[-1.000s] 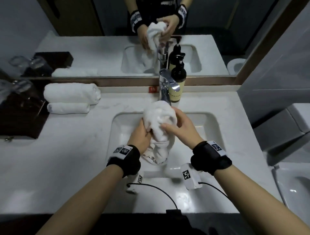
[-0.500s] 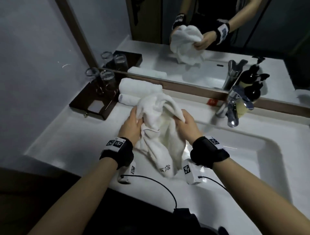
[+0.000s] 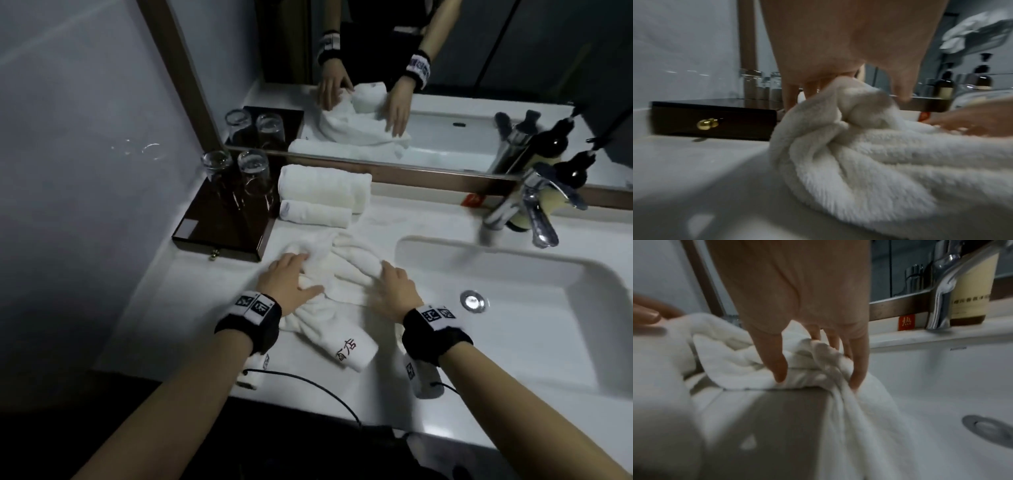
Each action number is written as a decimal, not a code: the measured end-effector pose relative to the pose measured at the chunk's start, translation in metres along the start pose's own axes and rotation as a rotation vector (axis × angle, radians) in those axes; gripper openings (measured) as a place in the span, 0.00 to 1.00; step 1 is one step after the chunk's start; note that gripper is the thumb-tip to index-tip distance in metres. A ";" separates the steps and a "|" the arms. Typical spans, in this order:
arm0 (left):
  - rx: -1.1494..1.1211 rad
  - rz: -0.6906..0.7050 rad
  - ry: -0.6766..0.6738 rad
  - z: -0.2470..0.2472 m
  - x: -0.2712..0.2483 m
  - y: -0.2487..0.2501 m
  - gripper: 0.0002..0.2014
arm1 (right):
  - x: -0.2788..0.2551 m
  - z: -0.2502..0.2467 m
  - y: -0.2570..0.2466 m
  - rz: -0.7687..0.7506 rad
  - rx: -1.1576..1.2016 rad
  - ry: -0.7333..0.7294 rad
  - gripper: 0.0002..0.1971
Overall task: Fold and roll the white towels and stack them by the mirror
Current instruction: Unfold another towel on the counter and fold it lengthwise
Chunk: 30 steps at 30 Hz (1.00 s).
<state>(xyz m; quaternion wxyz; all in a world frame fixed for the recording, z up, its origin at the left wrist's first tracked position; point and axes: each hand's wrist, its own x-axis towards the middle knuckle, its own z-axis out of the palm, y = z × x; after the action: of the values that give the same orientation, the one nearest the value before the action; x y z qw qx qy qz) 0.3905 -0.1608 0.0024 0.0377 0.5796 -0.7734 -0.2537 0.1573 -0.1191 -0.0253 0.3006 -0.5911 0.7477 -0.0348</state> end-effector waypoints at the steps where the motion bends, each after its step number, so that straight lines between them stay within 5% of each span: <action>1: 0.063 0.028 -0.062 0.004 0.001 0.000 0.39 | -0.002 0.005 0.000 0.005 -0.040 0.042 0.35; 6: 0.204 0.133 -0.087 0.017 0.012 -0.008 0.31 | -0.015 0.017 0.001 0.079 -0.144 0.066 0.24; 13: -0.095 0.258 0.015 0.018 0.010 -0.033 0.29 | -0.029 0.023 0.004 -0.018 -0.007 0.224 0.22; 16: -0.194 0.130 0.131 0.021 -0.001 -0.049 0.40 | -0.029 0.016 0.003 -0.142 0.188 0.344 0.22; 19: -0.255 -0.137 0.055 0.023 -0.015 -0.062 0.50 | -0.030 0.008 -0.007 -0.235 0.361 0.448 0.24; 22: -0.204 -0.175 -0.050 0.026 -0.024 -0.067 0.37 | -0.035 0.009 -0.018 -0.290 0.375 0.205 0.34; 24: -0.297 -0.181 -0.058 0.024 -0.028 -0.061 0.24 | -0.036 0.017 -0.024 -0.236 0.162 0.034 0.43; 27: -0.407 -0.186 0.009 0.021 -0.034 -0.047 0.14 | -0.039 0.030 -0.030 -0.183 -0.134 0.028 0.33; 30: -0.417 -0.196 0.096 0.006 -0.040 -0.035 0.12 | -0.037 0.024 -0.028 -0.217 0.022 0.081 0.24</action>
<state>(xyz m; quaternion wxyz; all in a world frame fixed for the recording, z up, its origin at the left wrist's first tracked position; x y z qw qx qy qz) 0.4324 -0.1291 -0.0083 0.1685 0.6428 -0.6417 -0.3829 0.1974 -0.0865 -0.0182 0.2712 -0.6634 0.6903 -0.0994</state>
